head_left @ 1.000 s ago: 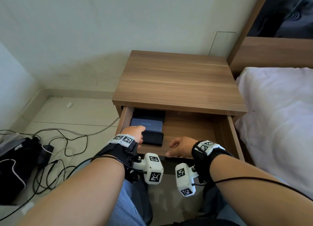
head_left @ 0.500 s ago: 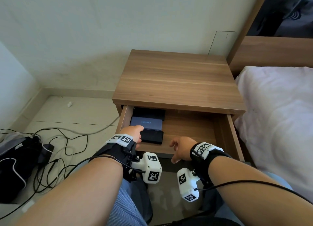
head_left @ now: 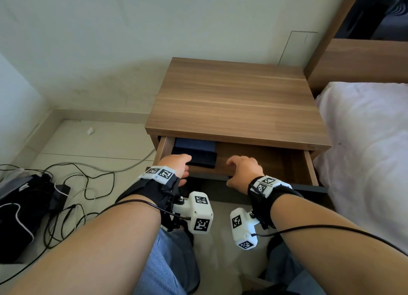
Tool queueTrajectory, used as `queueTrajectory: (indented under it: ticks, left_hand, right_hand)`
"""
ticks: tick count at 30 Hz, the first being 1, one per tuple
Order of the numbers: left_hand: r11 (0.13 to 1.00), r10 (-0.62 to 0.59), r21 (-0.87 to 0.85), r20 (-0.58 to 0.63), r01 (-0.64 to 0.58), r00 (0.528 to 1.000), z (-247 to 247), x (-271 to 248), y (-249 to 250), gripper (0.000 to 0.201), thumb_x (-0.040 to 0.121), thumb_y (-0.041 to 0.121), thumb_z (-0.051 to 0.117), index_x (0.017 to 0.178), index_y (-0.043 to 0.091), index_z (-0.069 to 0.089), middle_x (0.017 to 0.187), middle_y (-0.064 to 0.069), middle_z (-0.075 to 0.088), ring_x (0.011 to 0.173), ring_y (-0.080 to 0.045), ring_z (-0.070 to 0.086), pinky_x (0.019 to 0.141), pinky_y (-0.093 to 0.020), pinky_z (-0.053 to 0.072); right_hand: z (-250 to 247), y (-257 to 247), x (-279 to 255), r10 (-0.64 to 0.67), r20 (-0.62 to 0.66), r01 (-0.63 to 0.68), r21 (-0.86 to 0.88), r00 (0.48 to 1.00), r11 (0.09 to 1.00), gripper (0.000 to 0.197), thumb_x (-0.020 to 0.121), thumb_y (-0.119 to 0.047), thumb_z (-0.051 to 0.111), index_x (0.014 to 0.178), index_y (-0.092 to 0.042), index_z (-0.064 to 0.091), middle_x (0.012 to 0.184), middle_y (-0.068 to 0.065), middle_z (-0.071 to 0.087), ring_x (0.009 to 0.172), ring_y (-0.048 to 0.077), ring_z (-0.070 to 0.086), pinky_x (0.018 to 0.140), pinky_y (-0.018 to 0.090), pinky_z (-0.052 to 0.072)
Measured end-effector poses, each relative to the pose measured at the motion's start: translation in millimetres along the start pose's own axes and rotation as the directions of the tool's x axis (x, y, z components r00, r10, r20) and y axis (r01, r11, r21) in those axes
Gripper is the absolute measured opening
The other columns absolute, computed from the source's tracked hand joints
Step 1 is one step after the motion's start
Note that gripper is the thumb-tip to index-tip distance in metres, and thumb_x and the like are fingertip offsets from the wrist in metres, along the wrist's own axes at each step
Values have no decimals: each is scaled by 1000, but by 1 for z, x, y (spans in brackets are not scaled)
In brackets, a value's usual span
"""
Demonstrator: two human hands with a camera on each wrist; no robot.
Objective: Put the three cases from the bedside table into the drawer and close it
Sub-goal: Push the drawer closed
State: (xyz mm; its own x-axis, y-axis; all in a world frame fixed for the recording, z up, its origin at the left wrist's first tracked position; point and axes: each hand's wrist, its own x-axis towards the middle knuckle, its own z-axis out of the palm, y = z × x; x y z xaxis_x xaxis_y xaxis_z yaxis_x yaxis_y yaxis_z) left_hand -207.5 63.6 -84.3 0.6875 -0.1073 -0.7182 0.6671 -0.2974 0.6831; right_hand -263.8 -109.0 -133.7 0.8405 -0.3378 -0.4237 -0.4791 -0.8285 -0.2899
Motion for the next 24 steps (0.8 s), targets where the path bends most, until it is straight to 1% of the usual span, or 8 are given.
queueTrajectory:
  ticks: [2,5,8,11,13,17,20,24]
  left_hand:
    - [1000,2,-1,-11,-2,1000,-1,3,2,40,91,24,49,129,10,49,96,-6,61,91,-21,59,97,-38,46]
    - [1000,-4,-10,-7,4,1000,-4,8,3,43,92,24,49,132,9,47,110,-12,59,102,-26,58,96,-38,46]
    - [1000,-1,-9,-14,1,1000,-5,14,5,42,92,25,49,130,8,49,113,-13,60,98,-24,57,95,-38,47]
    - [1000,3,-1,-18,-3,1000,-6,18,8,42,92,25,49,130,8,50,128,-15,61,110,-26,60,97,-39,48]
    - [1000,1,4,-20,-1,1000,-6,22,11,42,92,25,49,130,8,49,129,-15,61,116,-27,60,97,-39,48]
    - [1000,1,4,-20,-1,1000,-7,31,14,43,92,26,49,131,9,48,123,-15,62,109,-26,60,95,-39,48]
    - [1000,-2,24,-23,2,1000,-4,40,16,43,92,27,48,131,10,48,116,-13,61,99,-24,58,95,-38,47]
    - [1000,-23,7,3,23,1000,1,50,18,44,92,28,47,132,11,47,112,-13,61,97,-23,57,95,-38,46]
  right_hand:
    - [-5,-1,6,14,-81,-15,-19,997,1000,51,73,-28,69,121,-30,51,124,0,53,119,24,44,96,37,41]
    - [-9,-2,12,-27,-254,-6,-128,967,992,52,74,-35,69,120,-24,49,123,2,50,117,26,42,97,36,36]
    - [-9,-7,21,-114,-353,26,-247,929,969,62,73,-32,69,126,-20,41,125,5,42,115,28,38,99,37,32]
    - [-10,-9,30,-100,-372,12,-232,923,973,74,70,-26,70,133,-25,31,134,6,32,122,29,32,105,40,27]
    - [-10,-9,37,-87,-369,3,-223,925,975,74,69,-24,69,133,-24,31,136,6,31,125,29,30,107,41,25]
    - [-8,-11,49,-85,-395,-13,-239,915,971,63,69,-16,65,126,-19,39,128,7,38,117,30,35,103,40,28]
    - [-9,-12,59,-85,-401,-24,-259,912,966,60,71,-15,65,125,-19,40,128,7,39,115,31,36,100,41,30]
    - [-15,-13,70,-78,-422,-45,-274,903,961,55,71,-12,65,120,-18,42,123,8,41,109,31,39,95,41,32]
